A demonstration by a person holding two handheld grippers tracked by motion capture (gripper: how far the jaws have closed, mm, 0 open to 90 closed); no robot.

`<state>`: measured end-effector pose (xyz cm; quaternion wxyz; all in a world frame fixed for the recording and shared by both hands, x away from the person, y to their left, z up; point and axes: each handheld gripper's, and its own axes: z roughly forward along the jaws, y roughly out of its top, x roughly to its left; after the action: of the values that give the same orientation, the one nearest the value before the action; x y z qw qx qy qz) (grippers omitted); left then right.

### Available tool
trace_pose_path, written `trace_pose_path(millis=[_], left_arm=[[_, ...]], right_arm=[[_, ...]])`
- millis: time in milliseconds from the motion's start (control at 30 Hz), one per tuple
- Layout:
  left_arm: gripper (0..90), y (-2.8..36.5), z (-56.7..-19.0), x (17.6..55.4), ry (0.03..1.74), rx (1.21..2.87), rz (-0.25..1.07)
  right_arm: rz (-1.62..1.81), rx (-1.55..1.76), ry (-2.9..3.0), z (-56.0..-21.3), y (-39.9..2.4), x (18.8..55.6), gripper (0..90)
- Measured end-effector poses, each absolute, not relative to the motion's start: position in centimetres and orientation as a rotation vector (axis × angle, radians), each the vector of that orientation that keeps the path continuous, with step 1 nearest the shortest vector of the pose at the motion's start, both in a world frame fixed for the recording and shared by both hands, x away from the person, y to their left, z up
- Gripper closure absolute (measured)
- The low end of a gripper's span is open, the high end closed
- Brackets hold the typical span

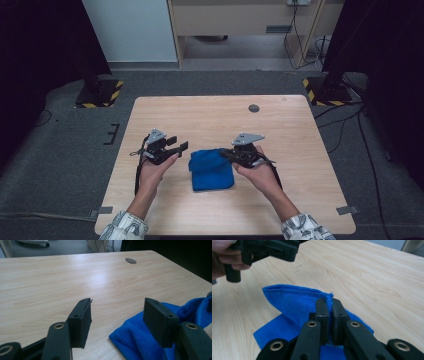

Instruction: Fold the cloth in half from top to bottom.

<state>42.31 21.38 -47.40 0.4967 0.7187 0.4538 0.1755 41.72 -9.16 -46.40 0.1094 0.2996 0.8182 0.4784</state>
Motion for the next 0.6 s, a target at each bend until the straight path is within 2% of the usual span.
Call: trace_pose_path(millis=[333, 600], left_arm=[[39.3, 21.1, -47.9, 42.3, 1.102, 1.766, 0.413], [39.4, 21.0, -48.3, 42.2, 1.107, 1.783, 0.414]], right_arm=[[1.346, 0.861, 2.47, -47.9, -10.0, 40.7, 83.8], [1.328, 0.841, 2.51, -48.6, -10.3, 39.5, 77.5]])
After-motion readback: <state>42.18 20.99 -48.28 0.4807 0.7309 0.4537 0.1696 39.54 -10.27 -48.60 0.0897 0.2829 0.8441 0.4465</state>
